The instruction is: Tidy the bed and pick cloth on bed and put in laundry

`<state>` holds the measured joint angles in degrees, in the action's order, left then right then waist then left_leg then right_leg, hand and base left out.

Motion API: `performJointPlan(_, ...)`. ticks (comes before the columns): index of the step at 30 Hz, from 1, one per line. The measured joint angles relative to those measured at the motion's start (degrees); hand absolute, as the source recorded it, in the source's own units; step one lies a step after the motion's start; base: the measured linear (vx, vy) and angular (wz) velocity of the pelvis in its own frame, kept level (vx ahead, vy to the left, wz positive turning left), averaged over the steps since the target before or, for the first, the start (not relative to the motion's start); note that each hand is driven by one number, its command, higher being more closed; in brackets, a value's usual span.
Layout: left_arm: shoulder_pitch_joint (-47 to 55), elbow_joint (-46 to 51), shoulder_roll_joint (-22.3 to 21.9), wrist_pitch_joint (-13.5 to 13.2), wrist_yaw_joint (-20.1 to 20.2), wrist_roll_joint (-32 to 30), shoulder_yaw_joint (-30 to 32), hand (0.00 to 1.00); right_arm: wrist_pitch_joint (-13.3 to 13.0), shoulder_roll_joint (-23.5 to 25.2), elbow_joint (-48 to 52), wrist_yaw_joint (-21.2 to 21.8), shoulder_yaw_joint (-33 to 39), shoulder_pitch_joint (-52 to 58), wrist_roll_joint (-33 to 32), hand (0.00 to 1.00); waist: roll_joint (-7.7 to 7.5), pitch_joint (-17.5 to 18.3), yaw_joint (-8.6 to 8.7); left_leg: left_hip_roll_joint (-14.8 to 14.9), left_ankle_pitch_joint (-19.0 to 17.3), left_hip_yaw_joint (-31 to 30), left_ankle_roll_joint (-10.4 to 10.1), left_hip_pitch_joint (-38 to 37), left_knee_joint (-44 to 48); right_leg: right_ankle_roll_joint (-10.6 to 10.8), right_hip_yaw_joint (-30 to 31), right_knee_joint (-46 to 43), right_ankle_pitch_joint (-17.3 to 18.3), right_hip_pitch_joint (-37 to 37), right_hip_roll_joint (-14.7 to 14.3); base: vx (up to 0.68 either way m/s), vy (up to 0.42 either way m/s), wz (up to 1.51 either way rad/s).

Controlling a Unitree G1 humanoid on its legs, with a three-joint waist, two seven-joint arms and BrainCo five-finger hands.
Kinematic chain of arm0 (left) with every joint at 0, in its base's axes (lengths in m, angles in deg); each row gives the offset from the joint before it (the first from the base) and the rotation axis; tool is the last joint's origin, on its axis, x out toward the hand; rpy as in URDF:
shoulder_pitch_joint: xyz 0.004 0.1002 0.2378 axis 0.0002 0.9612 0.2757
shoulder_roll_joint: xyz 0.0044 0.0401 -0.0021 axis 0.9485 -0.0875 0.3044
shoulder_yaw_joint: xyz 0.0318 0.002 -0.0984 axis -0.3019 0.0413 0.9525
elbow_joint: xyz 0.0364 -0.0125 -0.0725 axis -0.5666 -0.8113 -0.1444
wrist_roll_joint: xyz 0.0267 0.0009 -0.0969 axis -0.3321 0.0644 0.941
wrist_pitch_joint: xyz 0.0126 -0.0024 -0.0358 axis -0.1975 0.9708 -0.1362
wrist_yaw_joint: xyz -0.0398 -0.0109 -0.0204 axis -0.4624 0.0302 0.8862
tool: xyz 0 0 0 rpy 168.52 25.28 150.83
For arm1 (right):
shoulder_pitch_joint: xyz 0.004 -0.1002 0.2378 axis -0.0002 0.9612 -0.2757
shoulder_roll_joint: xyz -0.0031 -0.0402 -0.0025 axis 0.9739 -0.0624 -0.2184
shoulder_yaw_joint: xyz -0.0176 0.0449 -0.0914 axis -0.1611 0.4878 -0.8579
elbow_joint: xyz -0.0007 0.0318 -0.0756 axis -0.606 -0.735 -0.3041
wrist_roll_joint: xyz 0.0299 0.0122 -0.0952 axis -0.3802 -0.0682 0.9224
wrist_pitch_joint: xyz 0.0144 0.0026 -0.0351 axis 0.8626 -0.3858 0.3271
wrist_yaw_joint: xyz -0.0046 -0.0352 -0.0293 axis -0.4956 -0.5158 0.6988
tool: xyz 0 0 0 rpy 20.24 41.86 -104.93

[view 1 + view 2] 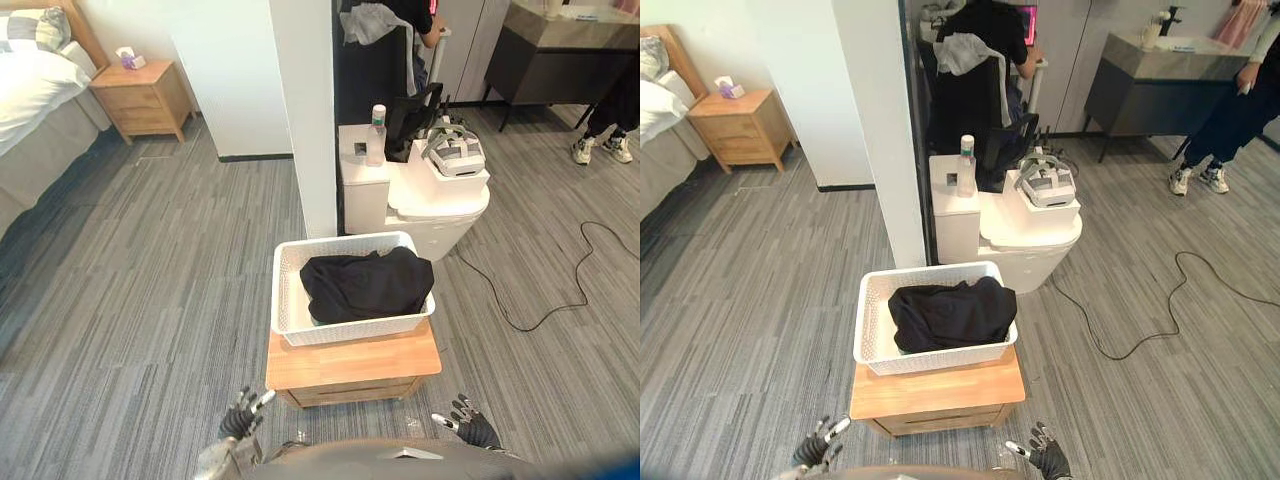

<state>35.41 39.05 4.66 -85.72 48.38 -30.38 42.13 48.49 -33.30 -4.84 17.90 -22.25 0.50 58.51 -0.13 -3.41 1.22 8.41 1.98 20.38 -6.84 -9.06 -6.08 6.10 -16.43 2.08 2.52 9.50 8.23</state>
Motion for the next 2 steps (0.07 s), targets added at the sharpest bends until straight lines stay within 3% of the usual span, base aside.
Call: performJointPlan(2, -0.30, -2.53, -0.08, -1.53, -0.08, -0.76, 1.09, 0.00, -0.08, -0.02, -1.33, 0.95, 0.23, -0.64, 0.01, 0.00, 0.02, 0.41, -0.53, -0.07, 0.06, -0.27, 0.17, -0.06, 0.00, 0.18, -0.03, -0.01, -0.03, 0.25, 0.01, 0.05, 0.000, 0.05)
